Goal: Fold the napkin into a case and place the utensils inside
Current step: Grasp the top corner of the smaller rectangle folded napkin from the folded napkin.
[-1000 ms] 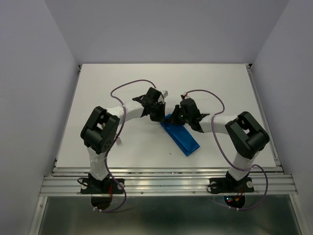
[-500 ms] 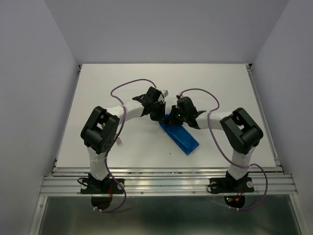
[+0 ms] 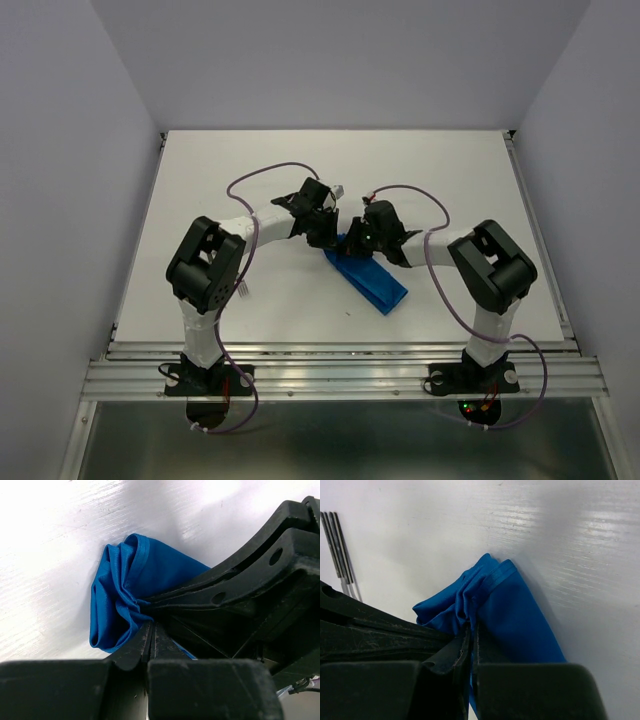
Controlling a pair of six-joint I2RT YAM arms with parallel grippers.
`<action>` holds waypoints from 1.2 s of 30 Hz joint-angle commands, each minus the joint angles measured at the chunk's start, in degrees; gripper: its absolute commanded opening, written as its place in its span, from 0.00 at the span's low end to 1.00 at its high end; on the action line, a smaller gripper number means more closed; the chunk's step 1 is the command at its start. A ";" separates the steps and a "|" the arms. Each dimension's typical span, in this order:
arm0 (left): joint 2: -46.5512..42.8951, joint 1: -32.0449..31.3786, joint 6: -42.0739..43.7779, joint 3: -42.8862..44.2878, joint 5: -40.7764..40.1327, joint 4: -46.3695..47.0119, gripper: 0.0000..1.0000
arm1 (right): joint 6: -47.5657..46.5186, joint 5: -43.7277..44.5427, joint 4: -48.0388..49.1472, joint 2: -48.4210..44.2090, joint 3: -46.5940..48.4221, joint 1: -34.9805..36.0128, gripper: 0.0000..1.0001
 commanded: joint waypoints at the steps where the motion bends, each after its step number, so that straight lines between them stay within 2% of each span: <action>1: -1.26 -0.55 0.58 0.88 1.15 1.79 0.00 | 7.58 -3.61 9.50 1.05 -2.69 0.48 0.01; 5: -1.87 -0.55 0.49 -0.44 0.27 1.97 0.00 | 10.66 -5.71 14.60 4.04 -3.14 0.48 0.01; 14: -2.75 -0.46 0.40 -1.23 -1.49 1.71 0.00 | 19.54 -4.22 22.87 6.68 -6.65 0.48 0.01; 17: -2.75 -0.55 0.49 -1.58 -1.84 1.53 0.00 | 20.95 -4.13 27.78 6.16 -9.02 0.48 0.12; 18: -2.75 -0.55 0.49 -1.76 -2.10 1.53 0.00 | 21.04 -4.31 28.23 5.46 -9.55 0.48 0.19; 24: -3.28 -0.55 0.75 -1.50 -2.37 1.53 0.00 | 19.99 -3.44 27.71 2.56 -10.51 0.48 0.22; 36: -1.17 -1.87 0.76 0.87 -1.49 1.44 0.00 | 14.80 3.95 16.90 -5.17 -12.10 0.48 0.28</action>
